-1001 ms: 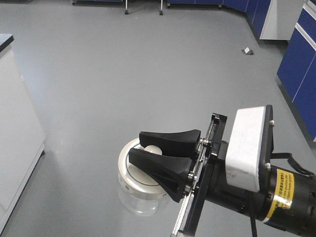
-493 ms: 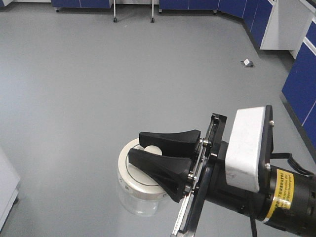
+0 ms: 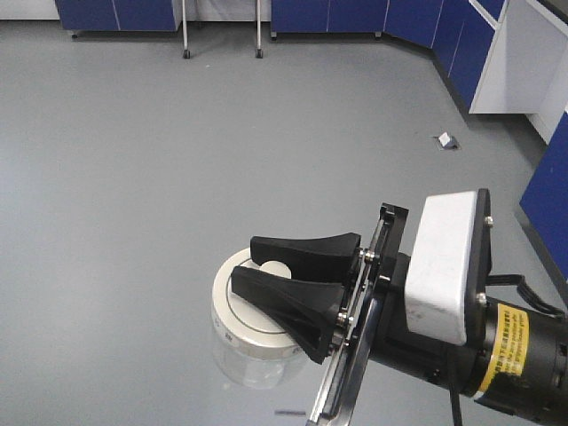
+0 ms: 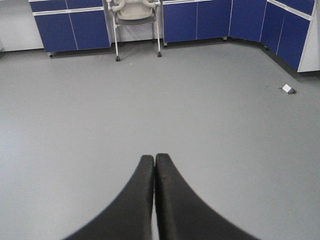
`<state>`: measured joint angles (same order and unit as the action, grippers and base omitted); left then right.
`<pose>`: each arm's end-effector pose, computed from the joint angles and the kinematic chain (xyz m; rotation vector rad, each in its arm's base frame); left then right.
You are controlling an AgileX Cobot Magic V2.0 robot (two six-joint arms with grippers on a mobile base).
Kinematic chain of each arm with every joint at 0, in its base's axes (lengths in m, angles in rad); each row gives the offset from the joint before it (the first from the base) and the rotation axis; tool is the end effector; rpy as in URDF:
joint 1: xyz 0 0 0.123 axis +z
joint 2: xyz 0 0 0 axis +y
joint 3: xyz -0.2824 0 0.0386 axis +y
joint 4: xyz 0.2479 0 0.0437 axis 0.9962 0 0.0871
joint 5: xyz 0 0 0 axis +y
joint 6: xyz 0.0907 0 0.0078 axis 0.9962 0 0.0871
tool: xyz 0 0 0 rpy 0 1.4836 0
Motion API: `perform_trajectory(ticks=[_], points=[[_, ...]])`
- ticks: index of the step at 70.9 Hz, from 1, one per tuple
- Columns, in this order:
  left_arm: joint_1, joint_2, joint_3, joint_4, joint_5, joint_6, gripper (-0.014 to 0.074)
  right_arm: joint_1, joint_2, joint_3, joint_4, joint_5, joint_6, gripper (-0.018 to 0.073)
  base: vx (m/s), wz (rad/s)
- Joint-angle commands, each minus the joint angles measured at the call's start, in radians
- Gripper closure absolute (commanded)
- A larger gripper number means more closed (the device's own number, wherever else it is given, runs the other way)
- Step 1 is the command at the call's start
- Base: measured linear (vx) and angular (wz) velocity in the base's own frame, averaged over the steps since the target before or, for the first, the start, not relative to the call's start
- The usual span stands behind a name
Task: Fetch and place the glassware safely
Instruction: 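Carry the jar in the right gripper while driving across the lab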
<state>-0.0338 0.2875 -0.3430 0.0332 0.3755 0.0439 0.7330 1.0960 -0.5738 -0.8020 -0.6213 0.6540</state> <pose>0.0738 -0.0014 0.2764 0.0892 1.8014 0.0402 0.1415 0.1785 0.3082 -0.9250 1.3220 0.8702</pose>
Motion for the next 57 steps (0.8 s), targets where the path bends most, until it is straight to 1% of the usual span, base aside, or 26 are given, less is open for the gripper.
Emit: perform_trajectory(ticks=[1, 57], points=[[-0.001, 0.009, -0.027, -0.009, -0.065, -0.005, 0.0603, 0.001, -0.025, -0.035, 0.034, -0.077, -0.009, 0.0563, 0.61, -0.08], [-0.001, 0.009, -0.027, -0.009, -0.065, -0.005, 0.0603, 0.001, -0.021, -0.035, 0.034, -0.076, -0.009, 0.0563, 0.62, -0.07]])
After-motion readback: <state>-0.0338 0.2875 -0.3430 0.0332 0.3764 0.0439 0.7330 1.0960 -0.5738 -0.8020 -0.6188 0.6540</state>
